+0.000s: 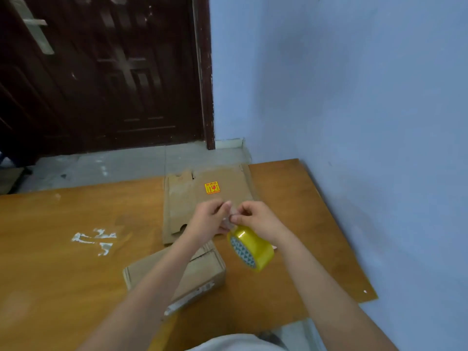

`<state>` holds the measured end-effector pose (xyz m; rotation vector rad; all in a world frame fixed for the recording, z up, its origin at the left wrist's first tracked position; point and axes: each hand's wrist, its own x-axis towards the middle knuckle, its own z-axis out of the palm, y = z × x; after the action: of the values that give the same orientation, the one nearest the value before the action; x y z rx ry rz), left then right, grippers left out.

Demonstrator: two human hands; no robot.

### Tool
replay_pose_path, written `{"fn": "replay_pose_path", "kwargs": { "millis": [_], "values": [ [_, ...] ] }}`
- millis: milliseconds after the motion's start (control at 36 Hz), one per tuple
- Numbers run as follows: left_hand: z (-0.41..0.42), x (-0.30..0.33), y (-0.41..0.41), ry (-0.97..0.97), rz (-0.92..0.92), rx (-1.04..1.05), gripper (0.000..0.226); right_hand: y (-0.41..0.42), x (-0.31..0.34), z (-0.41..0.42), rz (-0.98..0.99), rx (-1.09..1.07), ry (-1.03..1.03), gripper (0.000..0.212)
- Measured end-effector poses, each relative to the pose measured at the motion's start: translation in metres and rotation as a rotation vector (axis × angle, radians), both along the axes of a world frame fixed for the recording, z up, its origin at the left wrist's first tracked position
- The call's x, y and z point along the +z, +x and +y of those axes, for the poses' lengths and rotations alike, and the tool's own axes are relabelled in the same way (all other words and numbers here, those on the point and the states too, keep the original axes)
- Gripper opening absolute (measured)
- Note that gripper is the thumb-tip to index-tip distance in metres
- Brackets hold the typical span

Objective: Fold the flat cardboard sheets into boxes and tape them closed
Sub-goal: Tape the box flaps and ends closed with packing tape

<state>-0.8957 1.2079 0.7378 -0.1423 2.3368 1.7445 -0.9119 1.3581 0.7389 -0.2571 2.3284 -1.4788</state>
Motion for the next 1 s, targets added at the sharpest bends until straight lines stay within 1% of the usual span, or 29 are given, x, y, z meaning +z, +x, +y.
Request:
{"fn": "replay_pose_path", "kwargs": {
  "millis": [56, 83, 111, 139, 194, 222, 250, 278, 333, 389, 472, 556, 611, 694, 722, 778, 806, 861, 889, 917, 944, 1000],
  "values": [
    [-0.006, 0.003, -0.003, 0.016, -0.001, -0.001, 0.034, 0.005, 0.004, -0.007, 0.027, -0.023, 0.005, 0.007],
    [-0.009, 0.004, -0.005, 0.017, 0.009, 0.008, 0.034, 0.008, 0.006, -0.01, 0.052, -0.04, 0.026, 0.008],
    [-0.012, 0.005, -0.008, 0.023, 0.019, 0.02, 0.032, 0.01, 0.007, -0.013, 0.079, -0.053, 0.054, 0.016],
    [-0.015, 0.006, -0.01, 0.036, 0.021, 0.031, 0.031, 0.013, 0.009, -0.015, 0.091, -0.057, 0.072, 0.03],
    [-0.02, 0.011, -0.014, 0.093, 0.0, 0.062, 0.029, 0.022, 0.015, -0.019, 0.037, -0.085, 0.038, 0.065],
    [-0.022, 0.014, -0.015, 0.144, -0.026, 0.089, 0.03, 0.026, 0.016, -0.019, -0.01, -0.117, 0.002, 0.076],
    [-0.026, 0.016, -0.016, 0.205, -0.061, 0.122, 0.032, 0.029, 0.019, -0.018, -0.033, -0.149, -0.02, 0.076],
    [-0.03, 0.018, -0.016, 0.271, -0.105, 0.153, 0.032, 0.031, 0.019, -0.015, -0.037, -0.177, -0.011, 0.068],
    [-0.038, 0.019, -0.018, 0.39, -0.199, 0.195, 0.03, 0.038, 0.024, -0.008, -0.052, -0.201, -0.027, 0.045],
    [-0.046, 0.017, -0.02, 0.478, -0.301, 0.22, 0.028, 0.045, 0.029, -0.002, -0.095, -0.196, -0.146, 0.032],
    [-0.051, 0.012, -0.02, 0.598, -0.46, 0.194, 0.031, 0.054, 0.033, 0.003, -0.035, -0.19, -0.251, 0.024],
    [-0.052, 0.007, -0.02, 0.641, -0.509, 0.1, 0.036, 0.058, 0.031, 0.0, 0.015, -0.233, -0.294, 0.028],
    [-0.051, 0.006, -0.021, 0.614, -0.459, 0.058, 0.035, 0.061, 0.032, -0.005, 0.032, -0.254, -0.303, 0.031],
    [-0.049, 0.009, -0.021, 0.464, -0.312, 0.028, 0.02, 0.064, 0.033, -0.011, 0.033, -0.273, -0.296, 0.037],
    [-0.049, 0.01, -0.022, 0.407, -0.264, 0.021, 0.019, 0.064, 0.032, -0.013, 0.032, -0.284, -0.272, 0.042],
    [-0.049, 0.011, -0.026, 0.277, -0.163, -0.007, 0.023, 0.065, 0.033, -0.015, 0.02, -0.301, -0.223, 0.052],
    [-0.05, 0.012, -0.029, 0.222, -0.119, -0.017, 0.027, 0.065, 0.035, -0.015, 0.001, -0.304, -0.213, 0.053],
    [-0.051, 0.013, -0.036, 0.162, -0.056, 0.0, 0.03, 0.063, 0.039, -0.015, -0.034, -0.291, -0.196, 0.044],
    [-0.053, 0.013, -0.04, 0.151, -0.034, 0.034, 0.03, 0.061, 0.042, -0.014, -0.046, -0.274, -0.156, 0.037],
    [-0.056, 0.013, -0.043, 0.14, -0.015, 0.077, 0.03, 0.06, 0.042, -0.013, -0.057, -0.255, -0.073, 0.034],
    [-0.059, 0.013, -0.047, 0.128, 0.003, 0.11, 0.03, 0.059, 0.041, -0.012, -0.077, -0.236, 0.034, 0.035],
    [-0.063, 0.012, -0.052, 0.1, 0.026, 0.108, 0.03, 0.061, 0.034, -0.01, -0.153, -0.23, 0.239, 0.043]
  ]
}}
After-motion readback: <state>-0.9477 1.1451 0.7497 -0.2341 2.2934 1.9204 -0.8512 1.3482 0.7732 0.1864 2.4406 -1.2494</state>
